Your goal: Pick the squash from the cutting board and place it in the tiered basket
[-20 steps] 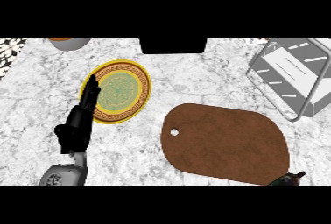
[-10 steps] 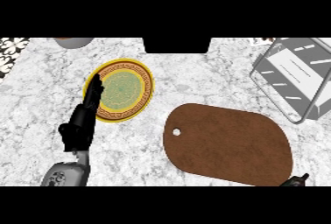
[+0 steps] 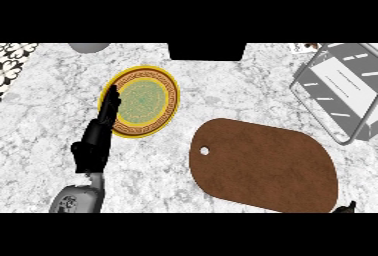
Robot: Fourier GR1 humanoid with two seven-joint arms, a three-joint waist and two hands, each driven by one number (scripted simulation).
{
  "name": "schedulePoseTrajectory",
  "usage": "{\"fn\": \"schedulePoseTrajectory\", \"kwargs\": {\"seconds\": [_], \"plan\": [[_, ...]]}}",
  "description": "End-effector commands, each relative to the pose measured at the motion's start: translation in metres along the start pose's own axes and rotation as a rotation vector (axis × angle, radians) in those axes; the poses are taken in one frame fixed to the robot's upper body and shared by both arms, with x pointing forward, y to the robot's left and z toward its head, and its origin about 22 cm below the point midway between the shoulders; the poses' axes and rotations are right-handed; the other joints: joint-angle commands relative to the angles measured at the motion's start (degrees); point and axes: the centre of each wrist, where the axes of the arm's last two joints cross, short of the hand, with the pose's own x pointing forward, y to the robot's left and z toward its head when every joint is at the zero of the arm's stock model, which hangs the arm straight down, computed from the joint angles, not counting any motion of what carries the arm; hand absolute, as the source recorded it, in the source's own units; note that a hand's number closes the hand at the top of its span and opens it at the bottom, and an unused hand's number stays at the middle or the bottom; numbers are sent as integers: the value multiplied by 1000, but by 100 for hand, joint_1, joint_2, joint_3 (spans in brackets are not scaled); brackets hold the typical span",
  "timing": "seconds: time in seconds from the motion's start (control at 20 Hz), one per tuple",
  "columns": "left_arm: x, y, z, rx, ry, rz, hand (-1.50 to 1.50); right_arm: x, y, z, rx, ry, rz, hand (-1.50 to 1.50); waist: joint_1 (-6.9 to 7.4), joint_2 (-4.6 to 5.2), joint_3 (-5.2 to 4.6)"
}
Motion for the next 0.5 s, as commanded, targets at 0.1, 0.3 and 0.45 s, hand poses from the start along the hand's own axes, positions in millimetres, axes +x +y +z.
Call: {"fn": "schedulePoseTrajectory", "kwargs": {"seconds": [0.1,0.3,0.45], "plan": [[11,-9,9,-15,7,15,0,-15,-8,-33,-43,61,57,150,96,20,7],[0,3,-8,-12,-8,4,0,-18,21,-60,-51,29,90,150,27,20,5],[-3,3,-13,0,-10,12,0,-30,29,-68,-50,38,149,150,17,27,5]]}}
